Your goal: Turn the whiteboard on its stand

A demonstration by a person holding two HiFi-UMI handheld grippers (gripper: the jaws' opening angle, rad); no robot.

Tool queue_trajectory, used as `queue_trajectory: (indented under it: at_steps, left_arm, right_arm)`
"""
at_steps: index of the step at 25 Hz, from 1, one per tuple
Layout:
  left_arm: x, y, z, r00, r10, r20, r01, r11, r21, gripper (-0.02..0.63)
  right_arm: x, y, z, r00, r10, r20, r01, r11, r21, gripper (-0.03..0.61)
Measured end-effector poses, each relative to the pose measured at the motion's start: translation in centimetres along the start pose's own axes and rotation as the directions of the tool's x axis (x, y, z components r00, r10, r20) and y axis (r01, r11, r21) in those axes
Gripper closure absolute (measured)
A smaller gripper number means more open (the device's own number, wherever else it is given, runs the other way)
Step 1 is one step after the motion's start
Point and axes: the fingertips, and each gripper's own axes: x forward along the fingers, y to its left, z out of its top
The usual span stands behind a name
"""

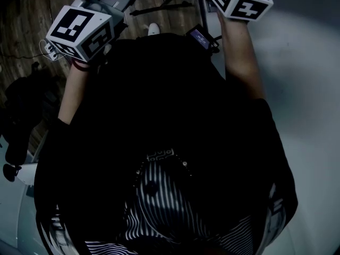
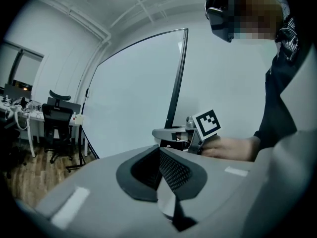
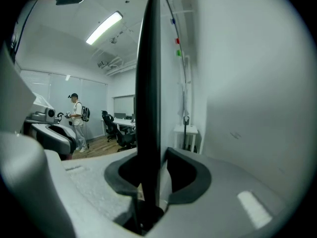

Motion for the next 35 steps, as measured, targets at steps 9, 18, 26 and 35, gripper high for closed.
queue_trajectory:
  at_steps: [9, 18, 26, 35]
  left_arm:
    - [-0.2, -0.9, -0.4, 1.000, 0.005, 0.020, -0.005, 1.000, -0.012, 0.612]
    - [-1.0, -1.1, 0.6, 0.998, 0.011, 0.054, -0.011, 1.000, 0.000, 0.612]
    - [-1.0, -2.6, 0.8, 0.998, 0.010, 0.063, -0.011, 1.000, 0.010, 0.612]
    - [-2.1, 0.8, 1.0, 0.996, 0.086, 0.028, -0.085, 0.996, -0.017, 0.612]
  right_arm:
    - [-6.6, 0.3, -1.6, 0.994, 0.108, -0.006, -0.107, 0.993, 0.046, 0.449]
    - [-10.2, 5.7, -0.6, 0.932, 0.349, 0.099, -0.356, 0.932, 0.066, 0.577]
    - [-9.7, 7.4, -1.5, 0.913, 0.399, 0.082, -0.404, 0.912, 0.066, 0.577]
    - [-6.7, 8.8, -0.9, 0.892, 0.451, 0.042, -0.453, 0.888, 0.080, 0.577]
